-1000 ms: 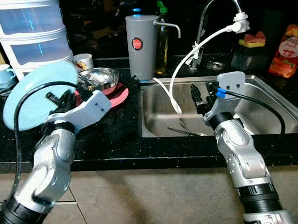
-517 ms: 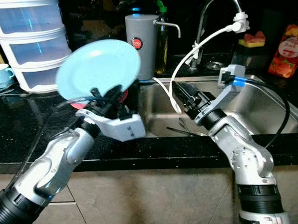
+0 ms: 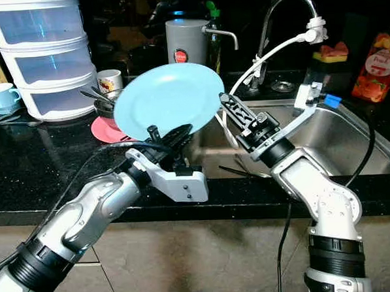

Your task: Kitchen organization

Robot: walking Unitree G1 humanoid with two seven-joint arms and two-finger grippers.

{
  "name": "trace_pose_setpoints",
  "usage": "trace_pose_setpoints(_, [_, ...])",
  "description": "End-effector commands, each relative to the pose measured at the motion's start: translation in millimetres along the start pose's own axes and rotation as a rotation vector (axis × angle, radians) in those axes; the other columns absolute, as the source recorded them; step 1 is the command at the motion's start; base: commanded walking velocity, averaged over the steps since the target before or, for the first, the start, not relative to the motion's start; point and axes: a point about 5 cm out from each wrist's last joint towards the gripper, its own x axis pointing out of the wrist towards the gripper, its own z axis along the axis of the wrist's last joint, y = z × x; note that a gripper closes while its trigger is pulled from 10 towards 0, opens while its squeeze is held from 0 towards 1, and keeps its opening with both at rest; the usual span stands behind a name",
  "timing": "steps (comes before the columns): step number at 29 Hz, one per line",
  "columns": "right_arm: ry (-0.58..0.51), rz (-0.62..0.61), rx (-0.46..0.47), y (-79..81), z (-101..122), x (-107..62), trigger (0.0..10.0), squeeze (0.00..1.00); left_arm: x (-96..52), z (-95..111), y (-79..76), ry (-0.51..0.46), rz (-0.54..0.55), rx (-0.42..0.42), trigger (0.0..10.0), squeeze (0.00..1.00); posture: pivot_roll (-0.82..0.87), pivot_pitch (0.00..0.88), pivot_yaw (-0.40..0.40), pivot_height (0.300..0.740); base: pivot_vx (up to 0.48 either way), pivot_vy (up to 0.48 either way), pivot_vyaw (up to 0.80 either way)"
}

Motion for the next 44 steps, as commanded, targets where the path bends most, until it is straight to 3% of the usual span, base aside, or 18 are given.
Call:
trace_pose_setpoints(1, [0.016,-0.003,-0.004,1.6,-2,0.4,10.0,0.0,3.2,6,-1.1,-0.036,-0.014,0.002,10.0,0.0,0.09,0.134,-0.035,0.74,0.0,0.0,0.0])
trace_pose_setpoints(14, [0.03,-0.105,-0.044,-9.0,3,-2.1,10.0,0.0,4.8,0,-0.5,-0.031,-0.017,0.022,10.0,0.0,0.09,0.135,-0.035,0.74,0.0,0.0,0.0])
trace_pose_setpoints(21, [0.059,-0.113,-0.066,-8.4,0,-0.2,9.9,0.0,5.0,8,-9.1,-0.065,-0.045,-0.011,10.0,0.0,0.09,0.135,-0.037,0.74,0.0,0.0,0.0])
trace_pose_setpoints(22, [0.061,-0.107,-0.059,-6.7,-2,0.4,5.5,0.0,4.9,12,-12.3,-0.079,-0.056,-0.026,10.0,0.0,0.09,0.135,-0.037,0.74,0.0,0.0,0.0])
trace_pose_setpoints(23, [0.063,-0.105,-0.056,-6.2,-2,0.6,5.5,0.0,4.8,14,-13.5,-0.084,-0.06,-0.031,10.0,0.0,0.09,0.135,-0.037,0.74,0.0,0.0,0.0])
trace_pose_setpoints(24, [0.068,-0.104,-0.054,-5.8,-3,0.7,4.6,0.0,4.3,15,-16.0,-0.092,-0.07,-0.037,10.0,0.0,0.09,0.135,-0.037,0.74,0.0,0.0,0.0])
trace_pose_setpoints(28, [0.079,-0.107,-0.052,-5.9,-5,1.3,3.5,0.0,2.2,19,-22.0,-0.11,-0.099,-0.049,10.0,0.0,0.09,0.131,-0.038,0.74,0.0,0.0,0.0])
trace_pose_setpoints(30, [0.081,-0.109,-0.051,-6.1,-6,1.6,0.2,0.0,1.4,20,-24.1,-0.115,-0.108,-0.051,10.0,0.0,0.09,0.131,-0.038,0.74,0.0,0.0,0.0])
trace_pose_setpoints(41, [0.066,-0.109,-0.053,-5.3,-4,2.3,0.0,0.0,3.1,13,-23.1,-0.075,-0.111,-0.049,10.0,0.0,0.09,0.128,-0.037,0.74,0.0,0.0,0.0])
trace_pose_setpoints(42, [0.066,-0.108,-0.054,-5.0,-4,2.5,0.0,0.0,3.0,12,-23.8,-0.066,-0.118,-0.065,10.0,1.0,0.09,0.128,-0.037,0.74,0.0,0.0,0.0])
trace_pose_setpoints(44, [0.066,-0.107,-0.055,-5.0,-4,2.5,0.0,0.0,3.3,12,-23.5,-0.057,-0.114,-0.076,10.0,1.0,0.08,0.119,-0.041,0.74,0.0,0.0,0.0])
